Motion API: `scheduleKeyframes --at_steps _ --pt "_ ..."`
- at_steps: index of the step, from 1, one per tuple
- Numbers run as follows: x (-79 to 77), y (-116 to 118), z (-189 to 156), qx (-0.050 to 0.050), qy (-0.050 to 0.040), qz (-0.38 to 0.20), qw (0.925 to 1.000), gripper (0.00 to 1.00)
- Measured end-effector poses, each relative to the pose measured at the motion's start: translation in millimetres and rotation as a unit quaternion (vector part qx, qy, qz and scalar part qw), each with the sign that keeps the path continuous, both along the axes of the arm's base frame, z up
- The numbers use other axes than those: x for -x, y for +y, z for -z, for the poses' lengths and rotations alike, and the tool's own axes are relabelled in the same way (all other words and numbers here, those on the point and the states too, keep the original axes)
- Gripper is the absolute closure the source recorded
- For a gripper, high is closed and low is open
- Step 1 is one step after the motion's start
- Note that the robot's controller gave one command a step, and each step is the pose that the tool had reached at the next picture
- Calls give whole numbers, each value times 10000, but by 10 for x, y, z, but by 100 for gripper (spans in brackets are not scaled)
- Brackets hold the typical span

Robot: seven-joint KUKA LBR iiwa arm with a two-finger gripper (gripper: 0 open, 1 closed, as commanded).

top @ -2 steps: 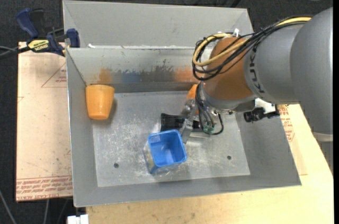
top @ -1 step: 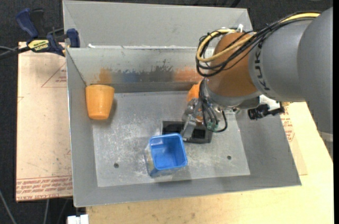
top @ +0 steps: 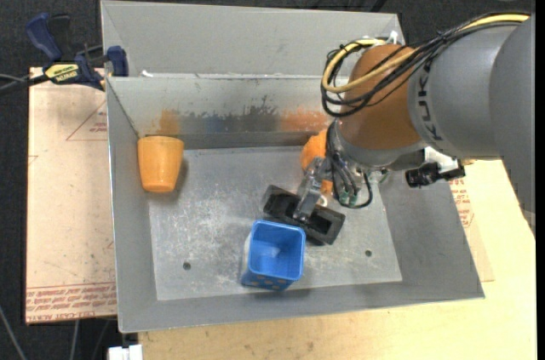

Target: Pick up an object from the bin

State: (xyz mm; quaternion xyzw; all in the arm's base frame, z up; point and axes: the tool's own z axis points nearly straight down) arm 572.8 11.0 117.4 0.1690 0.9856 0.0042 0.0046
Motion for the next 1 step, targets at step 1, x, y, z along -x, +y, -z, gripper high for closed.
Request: scheduleKeyframes --at_steps 1 --pt "5 -5 -119 -1 4 7 10000 100"
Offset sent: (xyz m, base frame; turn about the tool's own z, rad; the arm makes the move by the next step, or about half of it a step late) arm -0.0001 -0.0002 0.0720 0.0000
